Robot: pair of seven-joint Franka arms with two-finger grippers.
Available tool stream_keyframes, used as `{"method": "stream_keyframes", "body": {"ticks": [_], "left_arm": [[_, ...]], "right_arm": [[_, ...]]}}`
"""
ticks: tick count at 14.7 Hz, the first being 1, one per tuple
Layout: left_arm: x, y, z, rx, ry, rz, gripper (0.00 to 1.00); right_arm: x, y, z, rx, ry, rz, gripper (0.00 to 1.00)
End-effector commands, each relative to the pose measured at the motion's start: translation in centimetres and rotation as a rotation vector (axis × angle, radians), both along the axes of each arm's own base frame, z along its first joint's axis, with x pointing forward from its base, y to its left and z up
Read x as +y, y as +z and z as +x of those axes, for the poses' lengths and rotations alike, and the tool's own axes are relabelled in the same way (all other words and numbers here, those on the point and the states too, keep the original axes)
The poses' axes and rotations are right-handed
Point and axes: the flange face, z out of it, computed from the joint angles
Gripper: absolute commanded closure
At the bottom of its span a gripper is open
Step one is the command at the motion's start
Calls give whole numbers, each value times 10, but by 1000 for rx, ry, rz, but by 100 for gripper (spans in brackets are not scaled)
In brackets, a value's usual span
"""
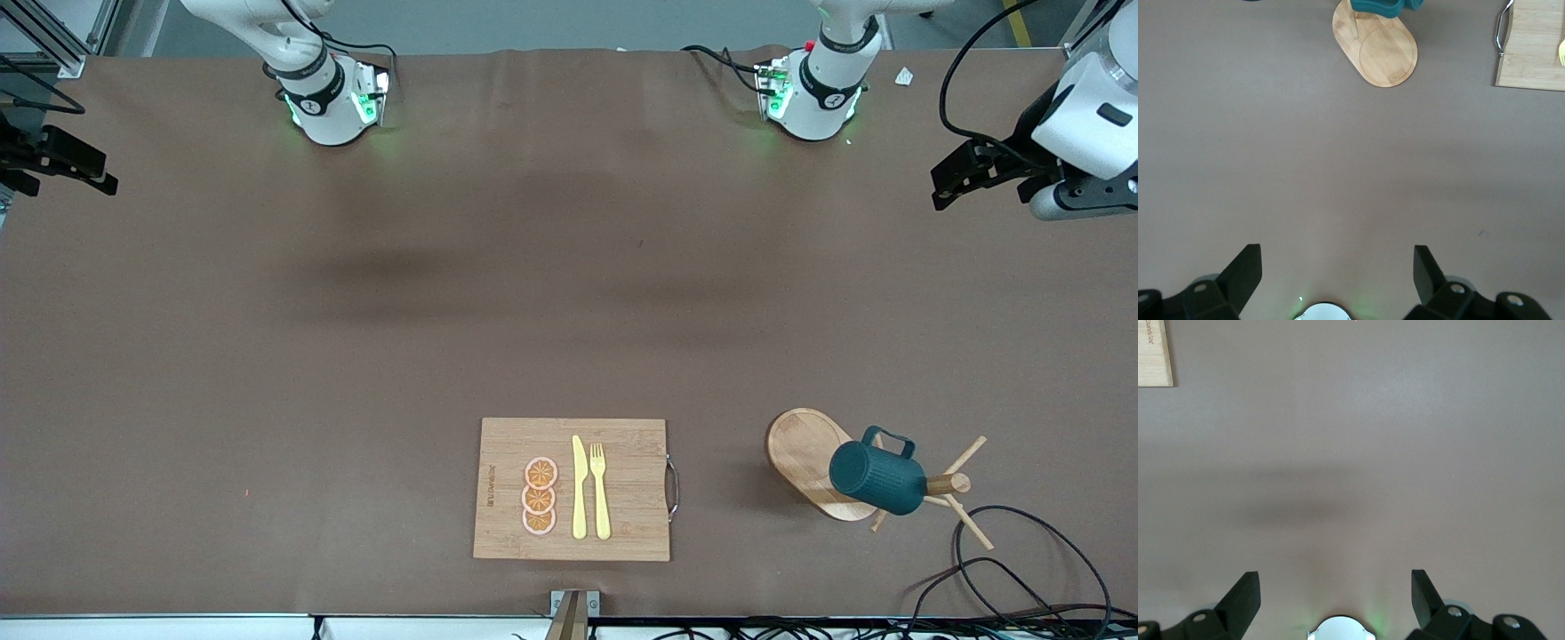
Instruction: Pass cup and hang on rack
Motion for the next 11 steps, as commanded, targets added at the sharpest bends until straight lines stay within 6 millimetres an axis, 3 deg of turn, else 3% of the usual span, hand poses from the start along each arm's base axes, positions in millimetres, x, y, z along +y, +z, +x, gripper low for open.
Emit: {"method": "stream_keyframes", "body": {"ticks": [1,9,11], "left_arm": [[3,6,-12,-3,-22,-17,0],[2,3,-10,-1,-137,-41,0],[14,3,-8,0,-162,-43,0]], "right_arm": [[-1,2,-7,-4,10,-11,0],[0,1,-7,-2,38,-11,0],[0,1,-7,-1,36,-11,0]]}}
